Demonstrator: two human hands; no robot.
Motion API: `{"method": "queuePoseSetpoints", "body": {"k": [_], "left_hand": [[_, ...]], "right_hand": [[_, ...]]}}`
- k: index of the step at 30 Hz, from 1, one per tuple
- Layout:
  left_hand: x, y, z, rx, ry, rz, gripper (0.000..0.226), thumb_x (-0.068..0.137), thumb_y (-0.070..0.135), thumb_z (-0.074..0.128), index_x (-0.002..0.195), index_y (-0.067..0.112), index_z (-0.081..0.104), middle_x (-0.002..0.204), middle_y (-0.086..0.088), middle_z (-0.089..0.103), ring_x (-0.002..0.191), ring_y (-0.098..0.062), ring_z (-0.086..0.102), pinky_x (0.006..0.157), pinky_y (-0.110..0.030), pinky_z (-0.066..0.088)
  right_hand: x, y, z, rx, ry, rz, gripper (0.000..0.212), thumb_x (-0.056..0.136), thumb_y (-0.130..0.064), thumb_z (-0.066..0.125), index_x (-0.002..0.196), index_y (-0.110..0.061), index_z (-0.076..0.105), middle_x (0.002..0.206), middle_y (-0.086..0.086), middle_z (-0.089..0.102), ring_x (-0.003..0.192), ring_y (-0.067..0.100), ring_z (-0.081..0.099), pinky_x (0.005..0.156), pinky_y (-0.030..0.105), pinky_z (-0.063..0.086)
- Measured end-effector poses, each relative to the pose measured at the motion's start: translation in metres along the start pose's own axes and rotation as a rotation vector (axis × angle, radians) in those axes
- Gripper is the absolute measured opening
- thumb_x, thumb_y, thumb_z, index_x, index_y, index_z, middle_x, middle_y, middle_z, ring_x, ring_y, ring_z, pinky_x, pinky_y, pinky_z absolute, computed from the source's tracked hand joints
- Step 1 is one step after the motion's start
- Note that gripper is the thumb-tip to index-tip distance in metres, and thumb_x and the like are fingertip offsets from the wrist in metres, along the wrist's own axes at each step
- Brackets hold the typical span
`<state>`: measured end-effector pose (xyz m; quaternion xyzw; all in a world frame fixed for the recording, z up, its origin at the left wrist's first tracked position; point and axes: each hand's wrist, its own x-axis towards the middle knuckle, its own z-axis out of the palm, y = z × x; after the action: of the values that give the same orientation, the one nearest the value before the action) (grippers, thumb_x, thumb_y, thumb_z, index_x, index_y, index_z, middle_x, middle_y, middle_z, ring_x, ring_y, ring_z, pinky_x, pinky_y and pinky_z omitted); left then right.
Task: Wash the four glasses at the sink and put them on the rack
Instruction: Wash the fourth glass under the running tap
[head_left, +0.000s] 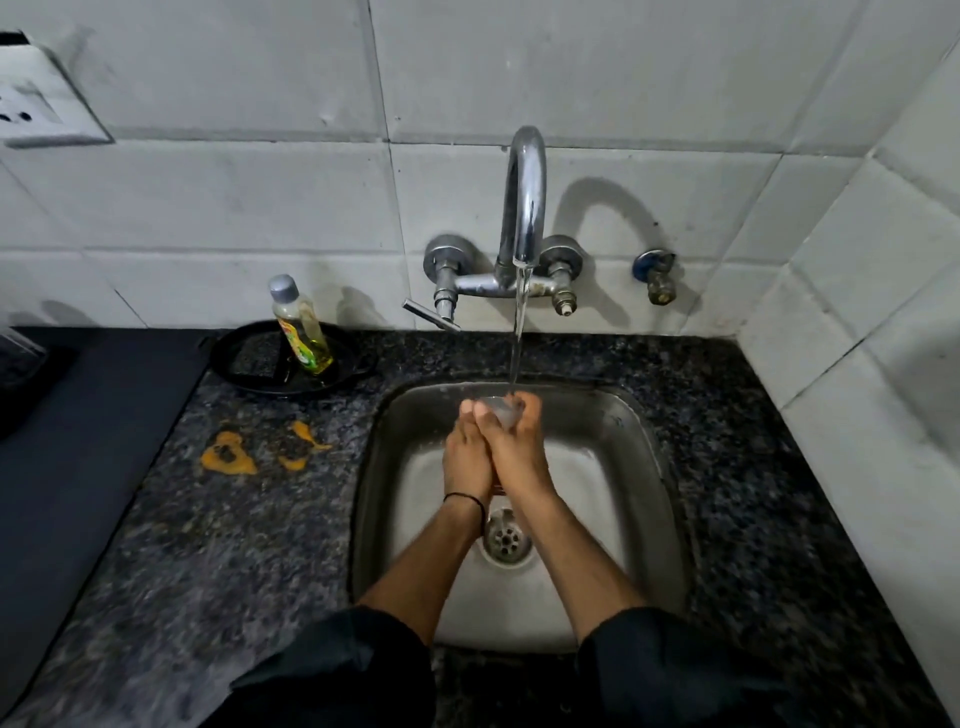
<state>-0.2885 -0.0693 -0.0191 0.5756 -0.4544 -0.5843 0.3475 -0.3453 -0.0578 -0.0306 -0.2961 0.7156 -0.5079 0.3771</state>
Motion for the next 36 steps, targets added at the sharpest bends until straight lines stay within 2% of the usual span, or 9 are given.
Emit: {"method": "queuePoseSetpoints", "body": {"k": [4, 8, 11, 15, 22, 27, 29, 33, 36], "left_hand": [[-0.029, -0.011, 0.012, -0.173, -0.207, 0.179, 0.047, 0.105, 0.040, 0.039, 0.151, 0.040, 0.029, 0.134, 0.025, 0.048, 0.116, 0.005, 0.054, 0.102, -0.025, 0.049], [-0.009, 0.010, 0.003, -0.123, -0.255, -0.190, 0.065, 0.088, 0.077, 0.038, 0.125, 0.030, 0.062, 0.115, -0.003, 0.070, 0.103, -0.020, 0.067, 0.094, -0.048, 0.053], [-0.001, 0.028, 0.003, -0.216, -0.104, -0.390, 0.059, 0.102, 0.057, 0.030, 0.098, 0.012, 0.068, 0.088, -0.012, 0.071, 0.085, -0.026, 0.067, 0.073, -0.037, 0.053], [0.000, 0.021, 0.003, -0.027, -0.047, -0.054, 0.074, 0.090, 0.074, 0.029, 0.093, 0.015, 0.074, 0.088, -0.010, 0.075, 0.088, -0.028, 0.071, 0.080, -0.048, 0.059], [-0.003, 0.024, -0.028, -0.287, -0.837, -0.223, 0.042, 0.077, 0.025, 0.072, 0.114, 0.009, 0.060, 0.096, -0.014, 0.067, 0.076, -0.024, 0.066, 0.066, -0.034, 0.056], [0.007, 0.026, -0.016, 0.793, -0.257, 0.276, 0.077, 0.067, 0.022, 0.078, 0.134, 0.025, 0.040, 0.098, -0.003, 0.069, 0.083, -0.026, 0.069, 0.075, -0.041, 0.059], [0.004, 0.018, -0.009, 0.775, -0.142, 0.429, 0.078, 0.069, 0.031, 0.078, 0.136, 0.029, 0.036, 0.096, 0.003, 0.069, 0.085, -0.021, 0.068, 0.077, -0.040, 0.058], [0.016, 0.036, -0.029, 0.254, -0.618, 0.006, 0.036, 0.075, 0.009, 0.077, 0.108, 0.010, 0.064, 0.085, -0.007, 0.072, 0.077, -0.021, 0.068, 0.081, -0.050, 0.058], [0.025, 0.045, -0.034, 0.420, -0.635, 0.025, 0.027, 0.074, 0.005, 0.076, 0.100, 0.006, 0.069, 0.082, -0.010, 0.071, 0.074, -0.024, 0.068, 0.078, -0.052, 0.060]], "right_hand": [[0.017, -0.020, -0.017, 0.167, 0.171, 0.175, 0.054, 0.096, -0.068, 0.040, 0.097, -0.019, 0.063, 0.093, -0.002, 0.068, 0.085, 0.019, 0.065, 0.077, 0.032, 0.050], [0.008, -0.017, -0.019, 0.427, 0.097, 0.317, 0.064, 0.099, -0.067, 0.033, 0.098, -0.013, 0.066, 0.090, 0.003, 0.071, 0.081, 0.018, 0.068, 0.068, 0.030, 0.053], [-0.004, -0.014, -0.012, 0.153, 0.119, -0.069, 0.039, 0.102, -0.057, 0.038, 0.113, -0.022, 0.053, 0.107, -0.003, 0.057, 0.091, 0.010, 0.056, 0.077, 0.029, 0.050], [0.012, -0.008, -0.016, -0.339, 0.316, -0.588, 0.028, 0.091, -0.044, 0.057, 0.080, -0.019, 0.049, 0.093, -0.002, 0.051, 0.085, 0.012, 0.046, 0.083, 0.037, 0.044], [0.029, -0.041, -0.048, 0.138, -0.012, -0.165, 0.052, 0.096, -0.042, 0.064, 0.052, -0.020, 0.049, 0.048, -0.003, 0.045, 0.047, 0.013, 0.043, 0.050, 0.029, 0.037], [0.025, -0.048, -0.045, -0.327, -0.165, -0.191, 0.055, 0.088, -0.052, 0.070, 0.050, -0.013, 0.061, 0.046, 0.000, 0.062, 0.045, 0.013, 0.061, 0.056, 0.027, 0.054], [0.022, -0.049, -0.036, -0.393, -0.008, -0.232, 0.057, 0.090, -0.050, 0.067, 0.051, -0.009, 0.062, 0.046, 0.005, 0.062, 0.042, 0.013, 0.058, 0.048, 0.022, 0.045], [0.021, -0.040, -0.036, -0.212, -0.005, -0.308, 0.051, 0.094, -0.035, 0.067, 0.053, -0.005, 0.063, 0.048, 0.009, 0.059, 0.044, 0.013, 0.052, 0.050, 0.027, 0.041], [0.021, -0.035, -0.035, -0.142, -0.073, -0.236, 0.047, 0.096, -0.034, 0.064, 0.054, -0.013, 0.063, 0.049, -0.001, 0.059, 0.048, 0.012, 0.056, 0.056, 0.030, 0.048]]}}
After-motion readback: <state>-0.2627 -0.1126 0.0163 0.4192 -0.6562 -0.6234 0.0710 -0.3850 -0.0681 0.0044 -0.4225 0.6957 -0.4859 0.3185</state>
